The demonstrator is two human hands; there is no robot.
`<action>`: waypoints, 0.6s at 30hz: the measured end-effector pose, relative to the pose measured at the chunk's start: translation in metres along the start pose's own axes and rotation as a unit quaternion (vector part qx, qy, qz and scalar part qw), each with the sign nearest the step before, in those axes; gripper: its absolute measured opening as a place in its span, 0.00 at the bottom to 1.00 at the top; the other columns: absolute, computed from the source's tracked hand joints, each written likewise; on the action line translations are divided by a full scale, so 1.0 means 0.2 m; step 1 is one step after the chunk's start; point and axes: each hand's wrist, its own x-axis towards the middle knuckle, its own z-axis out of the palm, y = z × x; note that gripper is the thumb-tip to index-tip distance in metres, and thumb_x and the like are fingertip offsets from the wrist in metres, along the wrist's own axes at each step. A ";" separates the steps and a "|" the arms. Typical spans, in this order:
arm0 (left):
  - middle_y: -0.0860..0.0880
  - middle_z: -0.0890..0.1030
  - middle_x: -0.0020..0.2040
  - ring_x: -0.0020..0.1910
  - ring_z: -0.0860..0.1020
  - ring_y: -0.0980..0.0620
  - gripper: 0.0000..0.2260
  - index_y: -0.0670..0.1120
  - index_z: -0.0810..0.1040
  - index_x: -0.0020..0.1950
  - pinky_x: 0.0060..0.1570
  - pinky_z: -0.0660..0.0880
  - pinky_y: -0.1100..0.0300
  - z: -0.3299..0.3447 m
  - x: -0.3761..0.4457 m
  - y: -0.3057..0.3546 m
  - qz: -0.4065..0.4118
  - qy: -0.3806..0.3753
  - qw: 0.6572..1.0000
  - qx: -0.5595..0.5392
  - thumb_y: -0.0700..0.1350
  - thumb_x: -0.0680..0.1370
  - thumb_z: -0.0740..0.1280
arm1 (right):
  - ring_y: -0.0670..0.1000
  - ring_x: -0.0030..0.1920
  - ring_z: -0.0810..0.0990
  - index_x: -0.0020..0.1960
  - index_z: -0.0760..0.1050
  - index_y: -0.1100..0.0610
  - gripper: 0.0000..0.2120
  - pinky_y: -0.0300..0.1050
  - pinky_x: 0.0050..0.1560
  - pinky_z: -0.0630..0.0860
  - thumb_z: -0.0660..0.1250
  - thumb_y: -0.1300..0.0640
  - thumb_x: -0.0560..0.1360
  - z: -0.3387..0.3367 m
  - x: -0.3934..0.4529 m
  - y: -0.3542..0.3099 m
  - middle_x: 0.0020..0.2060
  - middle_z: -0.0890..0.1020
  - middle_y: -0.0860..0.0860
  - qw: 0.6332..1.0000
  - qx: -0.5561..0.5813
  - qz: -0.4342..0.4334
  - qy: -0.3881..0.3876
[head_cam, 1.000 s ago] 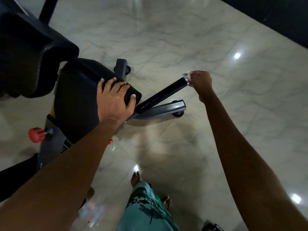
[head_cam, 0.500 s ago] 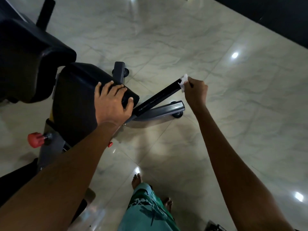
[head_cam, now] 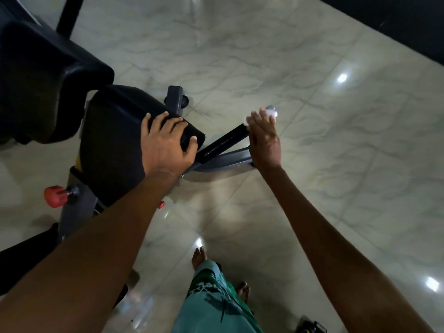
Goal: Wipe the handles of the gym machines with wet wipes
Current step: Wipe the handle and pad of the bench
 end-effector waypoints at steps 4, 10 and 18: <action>0.42 0.81 0.55 0.62 0.74 0.40 0.23 0.41 0.80 0.55 0.69 0.58 0.42 -0.01 0.00 0.00 0.006 0.001 1.000 0.000 0.55 0.74 0.55 | 0.61 0.60 0.77 0.54 0.79 0.65 0.12 0.56 0.65 0.68 0.59 0.67 0.76 -0.04 0.03 0.10 0.54 0.81 0.61 0.995 -0.064 -0.082 -0.009; 0.43 0.81 0.55 0.62 0.74 0.41 0.23 0.41 0.80 0.55 0.69 0.59 0.42 0.00 0.00 0.00 0.006 0.001 1.000 -0.002 0.55 0.75 0.55 | 0.63 0.57 0.78 0.51 0.79 0.67 0.10 0.59 0.62 0.72 0.61 0.68 0.75 0.05 -0.01 -0.06 0.51 0.82 0.63 0.997 -0.039 -0.063 -0.009; 0.43 0.81 0.55 0.62 0.74 0.41 0.23 0.41 0.80 0.55 0.69 0.58 0.42 0.01 0.00 -0.01 0.006 0.005 1.000 -0.006 0.55 0.75 0.56 | 0.61 0.58 0.78 0.51 0.79 0.66 0.09 0.51 0.62 0.72 0.62 0.67 0.75 -0.01 0.04 0.01 0.51 0.82 0.61 0.997 -0.055 -0.039 0.030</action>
